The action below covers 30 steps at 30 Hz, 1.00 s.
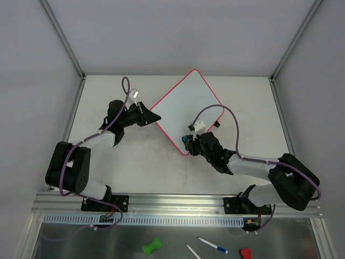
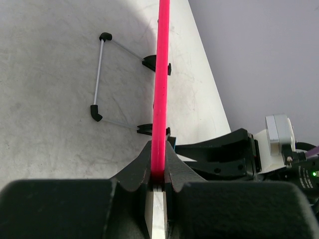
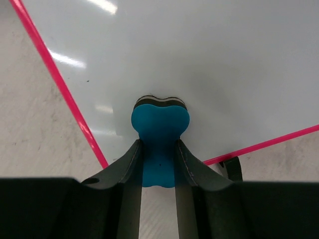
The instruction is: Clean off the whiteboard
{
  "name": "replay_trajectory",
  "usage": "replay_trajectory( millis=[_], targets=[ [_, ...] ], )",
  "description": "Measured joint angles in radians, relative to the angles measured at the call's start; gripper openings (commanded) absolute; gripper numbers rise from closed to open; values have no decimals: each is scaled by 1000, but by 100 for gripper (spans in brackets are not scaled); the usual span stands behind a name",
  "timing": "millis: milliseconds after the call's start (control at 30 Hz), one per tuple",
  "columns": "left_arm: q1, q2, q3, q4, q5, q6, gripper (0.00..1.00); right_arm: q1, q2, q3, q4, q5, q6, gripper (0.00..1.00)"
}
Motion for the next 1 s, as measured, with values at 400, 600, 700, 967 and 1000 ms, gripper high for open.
replay_trajectory(
  millis=[400, 600, 700, 967, 1000],
  targets=[
    [0, 0, 6, -17, -2, 1, 0, 70, 5, 1, 16, 9, -25, 0],
    [0, 0, 8, -18, -9, 1, 0, 80, 27, 19, 14, 29, -26, 0],
    [0, 0, 9, -18, -14, 1, 0, 85, 41, 45, 9, 39, -29, 0],
    [0, 0, 9, -21, -19, 0, 0, 90, 105, 190, -13, 24, -53, 0],
    [0, 0, 9, -22, -19, -1, 0, 90, 114, 208, -18, 20, -56, 0]
  ],
)
